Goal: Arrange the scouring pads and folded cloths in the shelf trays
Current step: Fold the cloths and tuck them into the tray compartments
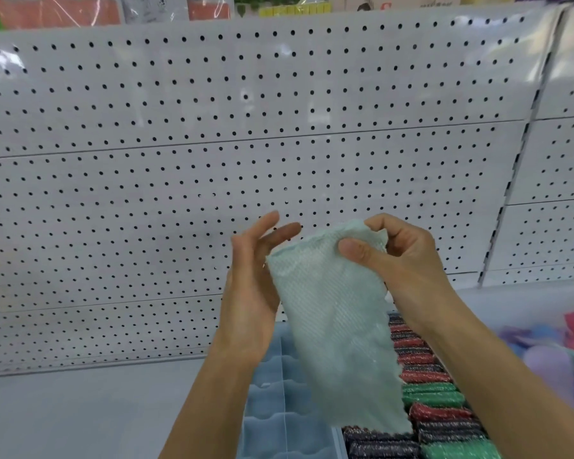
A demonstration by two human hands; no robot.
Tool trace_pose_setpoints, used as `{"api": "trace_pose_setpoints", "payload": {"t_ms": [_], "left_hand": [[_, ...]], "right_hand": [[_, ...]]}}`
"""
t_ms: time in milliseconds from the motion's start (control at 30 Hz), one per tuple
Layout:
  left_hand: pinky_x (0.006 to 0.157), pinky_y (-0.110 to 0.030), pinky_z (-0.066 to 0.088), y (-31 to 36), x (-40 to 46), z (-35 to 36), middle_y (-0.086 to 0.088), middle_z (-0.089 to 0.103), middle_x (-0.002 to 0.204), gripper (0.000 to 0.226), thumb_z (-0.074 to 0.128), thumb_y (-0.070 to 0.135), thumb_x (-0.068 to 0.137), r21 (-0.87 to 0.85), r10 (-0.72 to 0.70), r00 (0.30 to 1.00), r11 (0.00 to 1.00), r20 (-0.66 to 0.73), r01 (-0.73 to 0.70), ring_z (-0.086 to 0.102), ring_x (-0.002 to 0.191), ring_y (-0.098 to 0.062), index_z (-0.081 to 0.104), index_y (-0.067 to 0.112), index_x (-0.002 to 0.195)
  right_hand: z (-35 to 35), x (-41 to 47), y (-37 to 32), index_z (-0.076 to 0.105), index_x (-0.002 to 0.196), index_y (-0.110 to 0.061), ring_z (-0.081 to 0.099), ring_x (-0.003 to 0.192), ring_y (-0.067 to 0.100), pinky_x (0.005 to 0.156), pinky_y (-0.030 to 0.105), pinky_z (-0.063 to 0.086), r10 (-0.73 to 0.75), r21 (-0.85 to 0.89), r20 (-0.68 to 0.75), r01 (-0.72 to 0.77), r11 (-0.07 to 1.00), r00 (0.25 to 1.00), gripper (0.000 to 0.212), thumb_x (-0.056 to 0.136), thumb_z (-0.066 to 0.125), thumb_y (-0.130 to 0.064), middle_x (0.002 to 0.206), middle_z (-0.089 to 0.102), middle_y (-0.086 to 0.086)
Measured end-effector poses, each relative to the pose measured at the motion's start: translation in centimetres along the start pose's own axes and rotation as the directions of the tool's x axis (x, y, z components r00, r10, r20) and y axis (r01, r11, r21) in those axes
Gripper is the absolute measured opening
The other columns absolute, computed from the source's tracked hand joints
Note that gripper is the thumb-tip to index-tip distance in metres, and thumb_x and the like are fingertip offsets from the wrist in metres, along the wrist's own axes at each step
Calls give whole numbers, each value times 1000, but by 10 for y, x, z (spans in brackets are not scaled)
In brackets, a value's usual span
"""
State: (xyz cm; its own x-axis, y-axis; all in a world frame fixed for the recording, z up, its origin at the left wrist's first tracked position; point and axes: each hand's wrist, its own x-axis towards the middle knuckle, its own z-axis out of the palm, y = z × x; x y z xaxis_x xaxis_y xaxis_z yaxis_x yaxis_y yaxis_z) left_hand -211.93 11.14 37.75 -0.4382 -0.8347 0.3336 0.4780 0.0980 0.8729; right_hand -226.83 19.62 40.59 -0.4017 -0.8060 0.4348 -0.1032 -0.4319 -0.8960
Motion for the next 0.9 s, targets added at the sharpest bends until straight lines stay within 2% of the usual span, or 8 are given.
{"api": "trace_pose_setpoints", "payload": {"t_ms": [200,333,400,533,633,767,833,900], "left_hand": [[89,-30,56,-13,-14,3,-3,72,111,57,75,37,78,200,150,988,969,-28,-142,68,106,-17,55,27,131],[84,-30,58,-14,-11,6,-1,76,95,36,68,30,79,262,186,974,954,-126,-148,71,94,-14,69,16,111],[72,-38,55,-18,-10,5,-12,70,76,29,65,33,87,362,258,959,910,-117,-200,63,70,-18,72,5,92],[57,-51,46,-16,-5,0,-27,39,63,57,58,43,93,441,320,943,862,-89,-251,34,57,-37,51,-9,71],[60,-36,45,-2,-1,-1,-30,35,65,53,54,32,97,366,305,947,897,-102,-250,32,60,-30,41,-11,68],[54,-27,31,7,3,2,-17,28,58,48,53,23,98,342,307,940,908,-147,-243,25,55,-26,36,0,60],[49,-18,24,6,2,8,5,25,51,48,53,22,99,361,350,920,892,-176,-270,22,49,-9,32,15,56],[47,-16,23,4,2,13,10,25,51,47,52,23,99,401,426,886,855,-184,-328,21,50,-4,31,18,58]], "right_hand": [[3,-4,0,68,65,-24,61,64,16,60,25,52,-54,-22,-43,53,998,998,11,66,78,-19,73,68,7],[2,-3,1,67,64,-26,58,61,13,58,21,51,-77,-46,-59,74,996,995,15,70,78,-16,70,66,3],[1,-3,3,67,65,-25,58,62,14,58,22,52,-86,-51,-65,83,995,994,16,71,78,-14,70,66,3],[-2,-5,3,65,68,-17,56,55,10,50,21,48,-78,-64,-63,74,995,995,14,71,77,-14,65,65,-3],[-8,-7,4,60,74,0,46,43,11,41,20,39,-69,-66,-80,63,996,994,23,69,77,-16,59,61,-2],[-9,-9,7,60,69,0,36,39,11,40,19,32,-96,-78,-76,90,993,993,27,69,77,-21,54,53,1],[-7,-10,8,62,67,-5,39,40,5,42,15,33,-98,-95,-83,90,991,992,24,71,74,-25,53,55,-5],[-7,-7,10,66,72,-11,49,50,6,51,18,41,-113,-147,-66,102,984,991,25,73,75,-34,59,60,-6]]}}
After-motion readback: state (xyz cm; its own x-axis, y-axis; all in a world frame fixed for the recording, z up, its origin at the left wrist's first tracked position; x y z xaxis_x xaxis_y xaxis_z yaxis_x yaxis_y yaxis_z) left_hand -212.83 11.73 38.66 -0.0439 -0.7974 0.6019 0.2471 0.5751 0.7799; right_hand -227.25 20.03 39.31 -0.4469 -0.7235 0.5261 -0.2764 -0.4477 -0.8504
